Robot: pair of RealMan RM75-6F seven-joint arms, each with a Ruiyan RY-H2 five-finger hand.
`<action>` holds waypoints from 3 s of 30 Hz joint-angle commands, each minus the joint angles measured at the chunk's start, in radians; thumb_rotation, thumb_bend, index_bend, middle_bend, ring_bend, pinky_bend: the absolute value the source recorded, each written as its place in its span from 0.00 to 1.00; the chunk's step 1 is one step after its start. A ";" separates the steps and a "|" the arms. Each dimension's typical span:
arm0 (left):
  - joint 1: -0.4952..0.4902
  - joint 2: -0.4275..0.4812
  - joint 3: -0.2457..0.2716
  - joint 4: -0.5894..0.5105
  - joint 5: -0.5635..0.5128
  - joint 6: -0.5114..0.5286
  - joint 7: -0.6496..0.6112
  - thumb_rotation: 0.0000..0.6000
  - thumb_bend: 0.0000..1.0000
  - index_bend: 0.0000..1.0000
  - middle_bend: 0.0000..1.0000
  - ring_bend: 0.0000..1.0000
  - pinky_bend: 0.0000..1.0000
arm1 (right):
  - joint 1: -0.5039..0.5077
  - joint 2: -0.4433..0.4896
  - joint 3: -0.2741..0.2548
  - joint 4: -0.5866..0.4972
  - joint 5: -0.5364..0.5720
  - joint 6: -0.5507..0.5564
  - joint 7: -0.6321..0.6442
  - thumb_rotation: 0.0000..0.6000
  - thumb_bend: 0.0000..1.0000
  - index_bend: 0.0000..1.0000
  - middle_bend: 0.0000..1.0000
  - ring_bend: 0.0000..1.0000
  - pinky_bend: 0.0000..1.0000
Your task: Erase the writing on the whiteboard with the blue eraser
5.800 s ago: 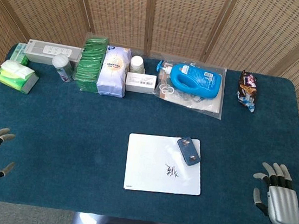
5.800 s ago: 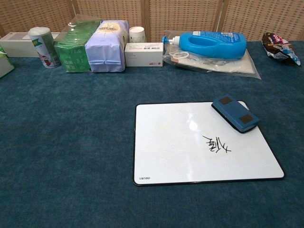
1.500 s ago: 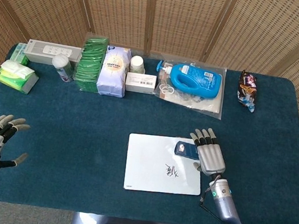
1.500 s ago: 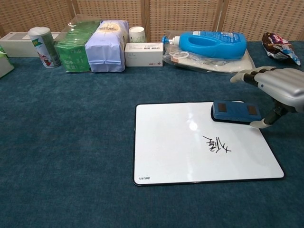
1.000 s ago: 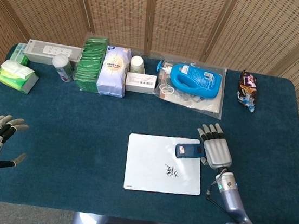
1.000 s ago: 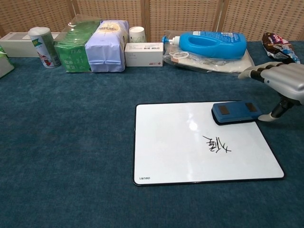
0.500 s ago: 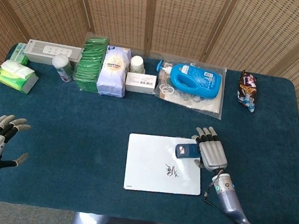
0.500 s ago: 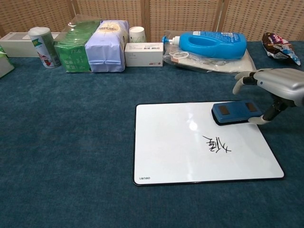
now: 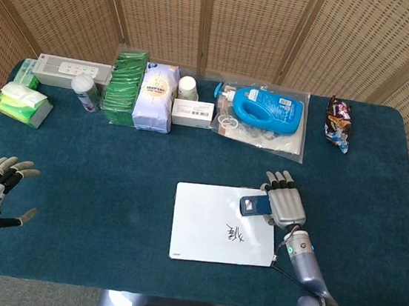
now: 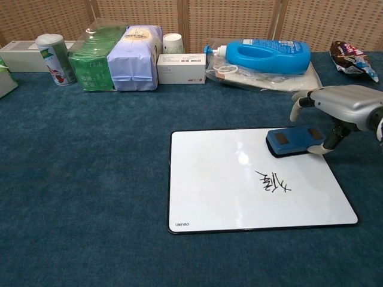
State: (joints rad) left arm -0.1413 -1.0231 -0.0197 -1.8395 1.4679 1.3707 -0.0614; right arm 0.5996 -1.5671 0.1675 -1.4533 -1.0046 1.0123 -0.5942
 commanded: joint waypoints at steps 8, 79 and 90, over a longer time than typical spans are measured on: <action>-0.002 -0.006 0.000 0.010 -0.002 -0.004 -0.008 1.00 0.32 0.23 0.18 0.06 0.00 | 0.013 0.007 -0.011 -0.012 0.035 0.006 -0.027 1.00 0.24 0.31 0.09 0.00 0.00; -0.001 -0.021 0.001 0.032 -0.006 -0.003 -0.018 1.00 0.32 0.23 0.17 0.05 0.00 | 0.121 0.082 -0.031 -0.167 0.219 -0.005 -0.079 1.00 0.24 0.60 0.18 0.05 0.00; -0.003 -0.016 -0.004 0.025 -0.016 -0.006 -0.009 1.00 0.32 0.23 0.17 0.05 0.00 | 0.100 0.094 -0.030 -0.263 0.120 -0.045 0.080 1.00 0.24 0.60 0.17 0.02 0.00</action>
State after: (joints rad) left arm -0.1442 -1.0396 -0.0230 -1.8145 1.4521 1.3652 -0.0704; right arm 0.7044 -1.4747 0.1407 -1.7028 -0.8688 0.9758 -0.5288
